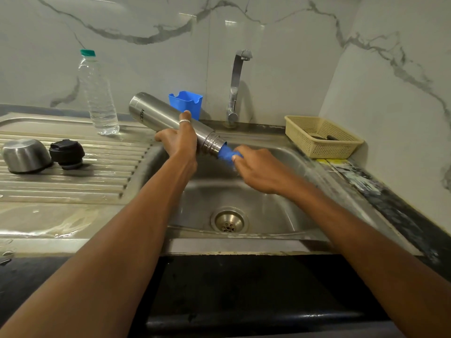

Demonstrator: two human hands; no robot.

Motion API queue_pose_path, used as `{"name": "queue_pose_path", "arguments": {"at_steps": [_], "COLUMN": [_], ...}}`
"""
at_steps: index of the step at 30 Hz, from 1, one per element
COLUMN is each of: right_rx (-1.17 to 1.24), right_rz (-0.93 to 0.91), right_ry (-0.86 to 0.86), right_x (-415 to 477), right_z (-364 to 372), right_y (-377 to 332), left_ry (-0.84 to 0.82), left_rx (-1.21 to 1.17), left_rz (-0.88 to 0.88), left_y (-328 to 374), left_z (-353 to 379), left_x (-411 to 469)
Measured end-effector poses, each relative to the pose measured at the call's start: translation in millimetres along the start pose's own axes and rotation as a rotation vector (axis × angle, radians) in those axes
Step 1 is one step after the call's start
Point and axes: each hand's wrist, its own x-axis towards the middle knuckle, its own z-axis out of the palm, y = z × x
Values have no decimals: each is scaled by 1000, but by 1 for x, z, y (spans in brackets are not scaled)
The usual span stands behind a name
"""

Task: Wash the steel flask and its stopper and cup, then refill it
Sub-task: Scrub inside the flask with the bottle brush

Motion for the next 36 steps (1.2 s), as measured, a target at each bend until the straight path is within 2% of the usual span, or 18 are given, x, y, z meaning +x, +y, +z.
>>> {"name": "queue_pose_path", "arguments": {"at_steps": [3, 4, 5, 8, 13, 17, 22, 25, 30, 36], "right_rx": [436, 504, 498, 254, 4, -125, -174, -133, -104, -92], "right_rz": [194, 223, 238, 230, 137, 156, 170, 179, 272, 305], "right_ry": [-164, -206, -227, -191, -73, -40, -101, -121, 135, 225], "right_x": [-10, -16, -21, -21, -10, -6, -6, -8, -1, -1], "right_z": [-20, -26, -30, -29, -17, -15, -16, -19, -23, -23], "right_y": [15, 24, 32, 49, 48, 48, 51, 50, 46, 35], "left_ry": [57, 82, 108, 143, 7, -81, -219, -241, -231, -244], "left_rx": [-21, -46, -71, -105, -36, 11, 38, 42, -67, -49], "left_rz": [-2, -10, -21, -47, -53, -76, -151, -144, -147, -163], "left_y": [7, 10, 12, 12, 5, 5, 3, 2, 0, 2], "left_z": [-8, -12, -16, -20, -10, -11, -13, -12, -11, -15], "left_x": [11, 17, 21, 26, 18, 16, 11, 9, 10, 12]}}
